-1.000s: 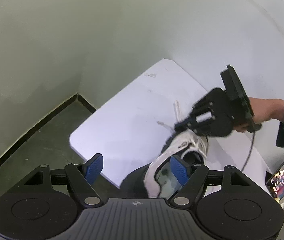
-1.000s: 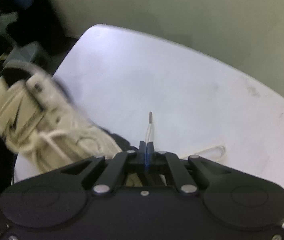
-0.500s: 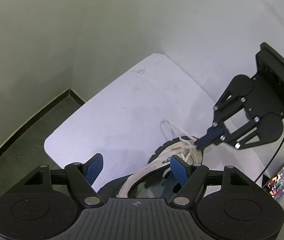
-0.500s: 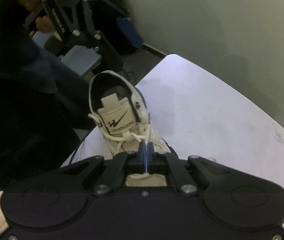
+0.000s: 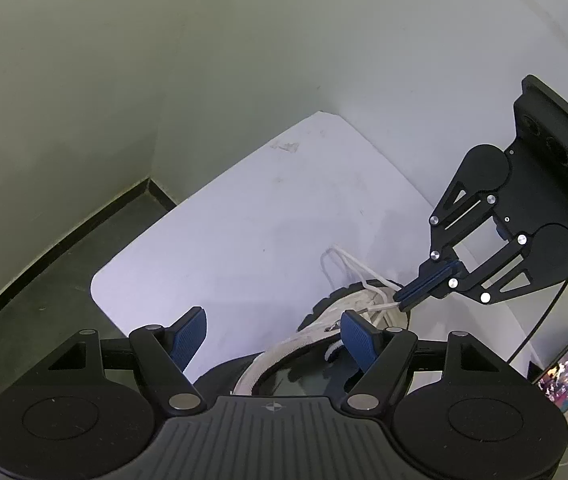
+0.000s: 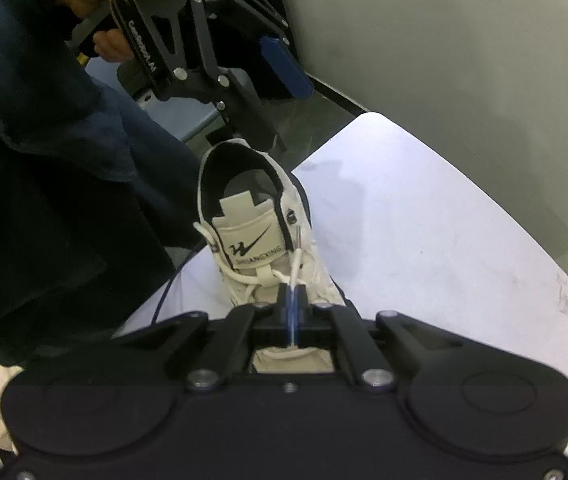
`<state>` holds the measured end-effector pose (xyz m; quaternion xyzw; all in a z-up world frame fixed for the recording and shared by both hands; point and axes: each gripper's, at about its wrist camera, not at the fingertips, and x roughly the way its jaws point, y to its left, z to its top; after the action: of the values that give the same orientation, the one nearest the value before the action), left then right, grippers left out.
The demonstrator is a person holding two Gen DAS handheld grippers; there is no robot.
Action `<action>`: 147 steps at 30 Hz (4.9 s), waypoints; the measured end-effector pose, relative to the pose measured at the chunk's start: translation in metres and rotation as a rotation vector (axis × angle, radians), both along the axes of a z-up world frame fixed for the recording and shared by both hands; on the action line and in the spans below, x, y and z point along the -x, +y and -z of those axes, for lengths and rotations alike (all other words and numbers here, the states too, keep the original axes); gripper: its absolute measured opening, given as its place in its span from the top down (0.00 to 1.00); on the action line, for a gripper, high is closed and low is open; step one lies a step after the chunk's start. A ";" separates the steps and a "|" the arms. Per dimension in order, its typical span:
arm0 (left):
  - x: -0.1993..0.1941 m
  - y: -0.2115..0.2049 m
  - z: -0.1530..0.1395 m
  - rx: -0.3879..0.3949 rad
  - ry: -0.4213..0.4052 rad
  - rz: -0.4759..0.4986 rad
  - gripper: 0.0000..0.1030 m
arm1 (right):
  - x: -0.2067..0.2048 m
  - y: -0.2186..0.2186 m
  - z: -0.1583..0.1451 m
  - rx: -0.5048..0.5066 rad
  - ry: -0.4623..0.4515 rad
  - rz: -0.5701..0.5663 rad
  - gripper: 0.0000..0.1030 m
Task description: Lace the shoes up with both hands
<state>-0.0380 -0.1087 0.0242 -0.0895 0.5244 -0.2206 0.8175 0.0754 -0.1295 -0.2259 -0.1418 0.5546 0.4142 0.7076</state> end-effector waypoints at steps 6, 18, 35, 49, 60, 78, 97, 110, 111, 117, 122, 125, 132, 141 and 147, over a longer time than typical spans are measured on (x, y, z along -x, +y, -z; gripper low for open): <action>-0.001 0.006 -0.002 0.002 -0.006 0.001 0.34 | -0.005 0.003 0.005 0.008 0.026 -0.025 1.00; -0.003 0.014 -0.003 0.013 -0.007 -0.021 0.34 | -0.011 0.011 0.009 0.006 0.059 -0.061 1.00; -0.001 0.016 -0.003 0.017 0.006 -0.023 0.34 | -0.021 0.019 0.022 0.022 0.090 -0.126 1.00; -0.002 0.005 -0.002 0.085 0.041 0.085 0.39 | -0.027 0.043 0.031 0.090 0.009 -0.332 1.00; -0.008 -0.029 0.011 0.115 0.074 0.143 0.70 | -0.024 0.041 0.016 0.066 -0.031 -0.344 1.00; -0.013 -0.010 0.019 0.151 0.092 0.095 1.00 | -0.013 0.023 0.001 0.083 -0.097 -0.176 0.90; 0.018 0.071 0.014 -0.193 -0.017 0.083 0.72 | 0.130 -0.024 -0.037 -0.069 -0.323 0.998 0.57; -0.032 0.003 0.086 0.071 -0.085 0.686 0.71 | 0.158 0.063 -0.034 -0.030 -0.208 1.212 0.53; -0.032 0.005 0.088 0.084 -0.088 0.703 0.75 | 0.155 0.072 -0.033 -0.024 -0.207 1.232 0.52; -0.019 0.018 0.077 0.106 -0.162 0.801 1.00 | 0.147 0.129 -0.032 -0.018 -0.200 1.385 0.52; -0.013 0.036 0.058 0.070 -0.210 0.814 1.00 | 0.130 0.173 -0.036 -0.007 -0.200 1.435 0.52; -0.008 0.050 0.057 -0.023 -0.256 0.829 1.00 | 0.119 0.188 -0.037 0.014 -0.201 1.436 0.52; -0.006 0.087 0.056 -0.091 -0.283 0.758 1.00 | 0.102 0.210 -0.032 0.048 -0.190 1.498 0.50; -0.004 0.124 0.052 -0.117 -0.291 0.676 1.00 | 0.096 0.205 -0.017 0.116 -0.144 1.652 0.46; 0.004 0.147 0.054 -0.016 -0.237 0.638 0.83 | 0.092 0.191 -0.007 0.203 -0.102 1.726 0.46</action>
<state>-0.0416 0.0381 -0.0297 0.1117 0.4290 -0.4699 0.7633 -0.0170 0.0620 -0.2185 0.2473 0.4701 -0.3251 0.7824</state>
